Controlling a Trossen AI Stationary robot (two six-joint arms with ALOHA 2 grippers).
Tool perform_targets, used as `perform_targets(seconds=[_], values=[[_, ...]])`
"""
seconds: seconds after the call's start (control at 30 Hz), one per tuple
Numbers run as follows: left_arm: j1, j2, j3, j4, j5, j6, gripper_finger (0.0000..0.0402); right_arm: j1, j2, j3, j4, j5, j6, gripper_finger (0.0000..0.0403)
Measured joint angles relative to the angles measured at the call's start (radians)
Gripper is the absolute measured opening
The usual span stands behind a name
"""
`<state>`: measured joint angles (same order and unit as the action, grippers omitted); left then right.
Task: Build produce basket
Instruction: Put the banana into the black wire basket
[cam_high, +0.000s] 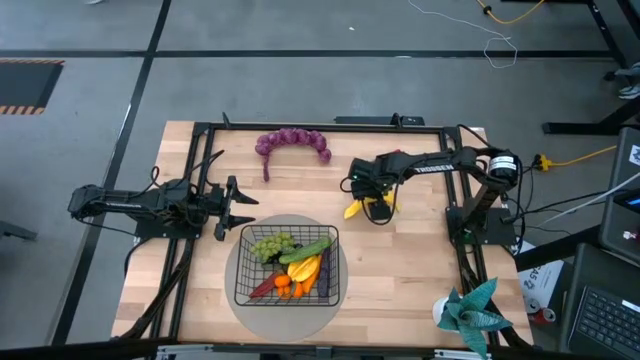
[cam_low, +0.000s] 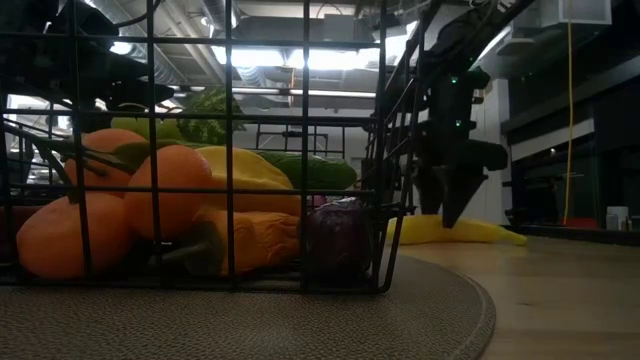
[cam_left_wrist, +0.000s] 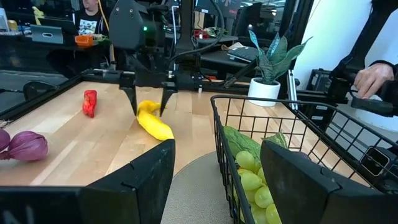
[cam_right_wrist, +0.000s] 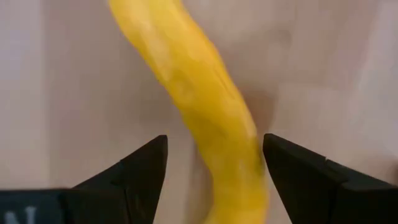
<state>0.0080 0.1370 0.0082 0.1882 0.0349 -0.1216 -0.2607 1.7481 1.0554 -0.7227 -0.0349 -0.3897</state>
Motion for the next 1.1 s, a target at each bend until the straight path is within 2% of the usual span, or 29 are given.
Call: perform_targets(seconds=[0.1, 0.43, 0.57, 0.67, 0.77, 0.93, 1.1], values=[[0.0, 0.0, 0.0, 0.0, 0.0, 0.0, 0.0231, 0.0, 0.023, 0.0, 0.031, -0.046, 0.0, 0.0268], [0.0, 0.0, 0.0, 0.0, 0.0, 0.0, 0.0231, 0.001, 0.085, 0.004, 0.097, -0.028, 0.047, 0.0261], [0.0, 0.0, 0.0, 0.0, 0.0, 0.0, 0.0231, 0.0, 0.087, 0.004, 0.104, -0.027, 0.09, 0.0223], [0.0, 0.0, 0.0, 0.0, 0.0, 0.0, 0.0231, -0.001, 0.085, 0.005, 0.109, -0.021, 0.161, 0.0173], [0.0, 0.0, 0.0, 0.0, 0.0, 0.0, 0.0231, 0.0, 0.087, 0.02, 0.084, 0.011, 0.201, 0.0118], [0.0, 0.0, 0.0, 0.0, 0.0, 0.0, 0.0231, 0.0, 0.091, 0.078, 0.053, 0.109, 0.17, 0.0118], [0.0, 0.0, 0.0, 0.0, 0.0, 0.0, 0.0231, 0.0, 0.089, 0.238, -0.086, 0.267, 0.148, 0.0118]])
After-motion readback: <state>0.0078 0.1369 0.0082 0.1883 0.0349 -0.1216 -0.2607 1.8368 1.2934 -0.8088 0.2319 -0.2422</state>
